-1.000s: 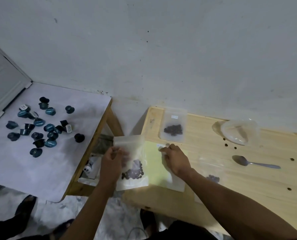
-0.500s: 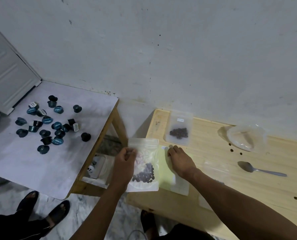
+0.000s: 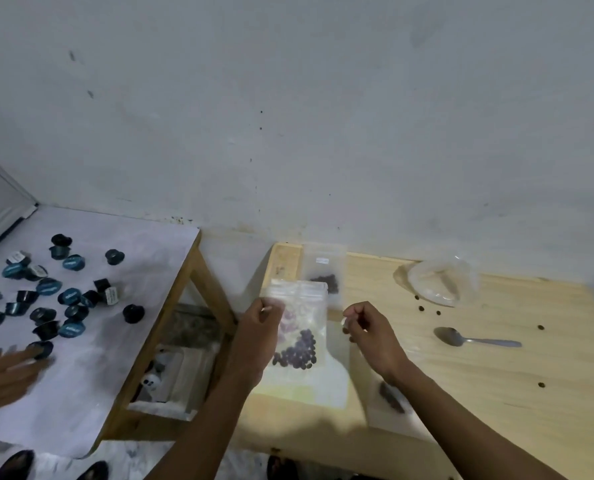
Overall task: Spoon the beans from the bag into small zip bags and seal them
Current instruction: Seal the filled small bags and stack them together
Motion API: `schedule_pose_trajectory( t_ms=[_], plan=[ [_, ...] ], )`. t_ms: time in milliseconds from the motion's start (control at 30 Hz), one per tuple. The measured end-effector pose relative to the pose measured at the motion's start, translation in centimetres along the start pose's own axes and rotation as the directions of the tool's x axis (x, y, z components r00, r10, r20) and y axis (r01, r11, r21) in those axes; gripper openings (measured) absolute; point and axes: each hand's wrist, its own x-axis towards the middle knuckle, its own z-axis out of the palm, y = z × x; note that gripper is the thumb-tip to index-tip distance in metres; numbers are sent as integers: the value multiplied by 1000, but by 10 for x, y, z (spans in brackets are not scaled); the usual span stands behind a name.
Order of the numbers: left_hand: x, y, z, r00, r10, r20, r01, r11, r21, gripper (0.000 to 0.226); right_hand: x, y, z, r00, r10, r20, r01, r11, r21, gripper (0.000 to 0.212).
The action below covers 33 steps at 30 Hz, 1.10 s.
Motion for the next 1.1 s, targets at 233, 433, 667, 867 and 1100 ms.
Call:
schedule_pose_trajectory(
  t_ms=[233, 433, 667, 867, 1100],
  plan=[
    [1, 30, 41, 987, 129, 94, -131, 991, 14, 10, -8, -61, -42, 989, -108, -105, 109, 994, 9, 22],
    [-12, 49, 67, 962, 227, 149, -226, 974, -26, 12, -6, -84, -40, 978, -100, -184, 108, 994, 29, 18],
    [-20, 56, 76, 954, 255, 156, -256, 967, -16, 16, -3, -90, -36, 972, -61, -225, 74, 996, 48, 18],
    [-17, 53, 76, 953, 264, 151, -265, 964, -13, 26, -3, -93, -33, 975, -48, -215, 65, 995, 76, 19],
    [-16, 55, 75, 948, 293, 122, -297, 955, 10, 22, 0, -91, -30, 975, -34, -218, 50, 997, 67, 21]
  ],
)
